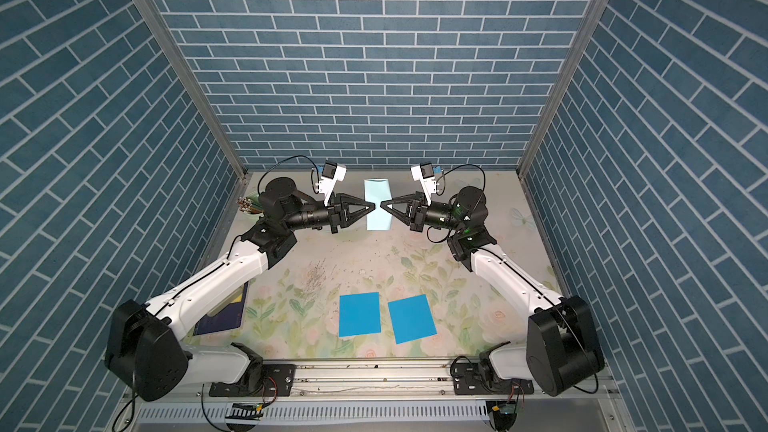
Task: Fold the square paper along the opposite sides
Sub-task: Fold the paper.
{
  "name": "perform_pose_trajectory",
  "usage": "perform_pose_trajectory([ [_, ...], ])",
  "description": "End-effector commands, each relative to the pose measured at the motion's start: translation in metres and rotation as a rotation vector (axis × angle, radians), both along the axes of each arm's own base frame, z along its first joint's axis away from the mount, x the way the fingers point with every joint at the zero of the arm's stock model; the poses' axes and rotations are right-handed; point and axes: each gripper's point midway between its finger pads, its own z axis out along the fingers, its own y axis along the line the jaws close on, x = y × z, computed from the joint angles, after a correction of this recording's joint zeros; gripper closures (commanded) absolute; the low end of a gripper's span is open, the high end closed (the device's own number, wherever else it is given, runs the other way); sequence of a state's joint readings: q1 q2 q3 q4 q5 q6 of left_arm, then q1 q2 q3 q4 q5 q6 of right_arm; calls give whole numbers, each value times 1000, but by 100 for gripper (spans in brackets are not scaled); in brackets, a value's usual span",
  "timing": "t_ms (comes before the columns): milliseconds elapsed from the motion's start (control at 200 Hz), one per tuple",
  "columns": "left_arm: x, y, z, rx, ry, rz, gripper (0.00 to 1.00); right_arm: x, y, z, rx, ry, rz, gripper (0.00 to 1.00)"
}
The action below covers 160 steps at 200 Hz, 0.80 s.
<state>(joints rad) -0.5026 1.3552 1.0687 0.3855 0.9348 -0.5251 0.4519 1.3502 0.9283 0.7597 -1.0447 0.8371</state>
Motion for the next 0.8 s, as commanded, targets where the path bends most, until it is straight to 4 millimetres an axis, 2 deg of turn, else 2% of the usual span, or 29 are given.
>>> perform_pose_trajectory([
  [0, 1, -1, 11, -15, -36, 5, 90, -1, 2, 10, 13, -61, 5, 98],
  [65, 2, -1, 11, -15, -34, 9, 91, -1, 2, 9, 12, -59, 6, 98],
  [140, 3, -1, 12, -16, -30, 13, 100, -1, 2, 8, 11, -57, 6, 98],
  [275, 4, -2, 12, -19, -23, 12, 100, -2, 2, 6, 9, -54, 5, 98],
  [425, 2, -3, 8, 0, -12, -8, 100, -2, 1, 7, 5, -62, 0, 83],
  [480, 0, -4, 4, 5, -5, -24, 100, -2, 1, 9, 4, -68, -4, 71],
  [520, -2, -4, 3, 7, -3, -33, 100, -2, 1, 10, 6, -71, -6, 67],
  [645, -6, -2, -3, 23, -8, -36, 100, 0, 1, 18, 15, -83, -8, 64],
  [795, -8, -1, -9, 40, -4, -39, 100, 3, 2, 27, 23, -96, -10, 65],
])
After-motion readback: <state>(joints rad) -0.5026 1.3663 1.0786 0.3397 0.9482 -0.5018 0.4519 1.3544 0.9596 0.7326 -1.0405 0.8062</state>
